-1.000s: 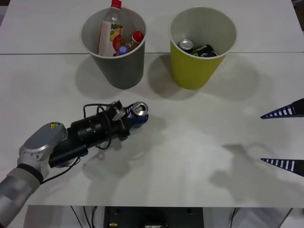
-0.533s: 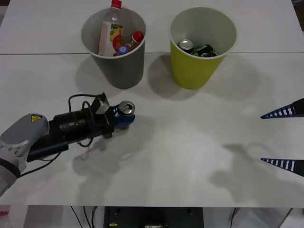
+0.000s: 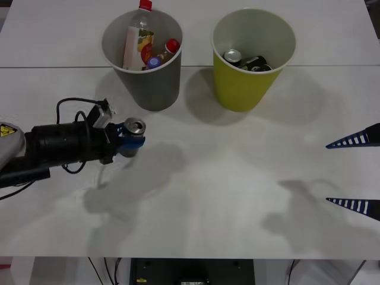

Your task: Put the can into the green bin and the plastic bottle into the gray bin

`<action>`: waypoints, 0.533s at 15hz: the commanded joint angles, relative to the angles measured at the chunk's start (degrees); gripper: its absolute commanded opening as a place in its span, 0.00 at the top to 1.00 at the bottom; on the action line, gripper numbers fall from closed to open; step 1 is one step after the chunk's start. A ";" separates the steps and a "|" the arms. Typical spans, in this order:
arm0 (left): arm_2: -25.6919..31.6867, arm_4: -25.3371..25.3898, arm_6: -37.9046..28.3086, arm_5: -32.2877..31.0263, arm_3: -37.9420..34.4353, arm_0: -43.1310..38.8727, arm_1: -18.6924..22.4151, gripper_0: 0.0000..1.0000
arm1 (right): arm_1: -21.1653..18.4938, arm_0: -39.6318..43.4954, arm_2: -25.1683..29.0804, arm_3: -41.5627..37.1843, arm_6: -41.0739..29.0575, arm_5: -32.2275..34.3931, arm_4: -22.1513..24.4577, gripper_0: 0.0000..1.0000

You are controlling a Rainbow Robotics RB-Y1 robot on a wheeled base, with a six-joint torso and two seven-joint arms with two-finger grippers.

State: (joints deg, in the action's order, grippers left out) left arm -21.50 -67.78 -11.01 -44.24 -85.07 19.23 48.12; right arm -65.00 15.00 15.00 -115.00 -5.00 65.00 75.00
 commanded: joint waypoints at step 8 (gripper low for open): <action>11.22 -20.82 -26.96 -11.66 -18.91 -0.60 10.24 1.00 | 0.00 0.00 0.00 0.00 0.00 0.00 0.00 0.00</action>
State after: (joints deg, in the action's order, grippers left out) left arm -11.90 -86.50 -35.56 -53.51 -101.96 18.64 58.28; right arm -65.00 15.00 15.00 -114.99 -5.00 65.00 75.00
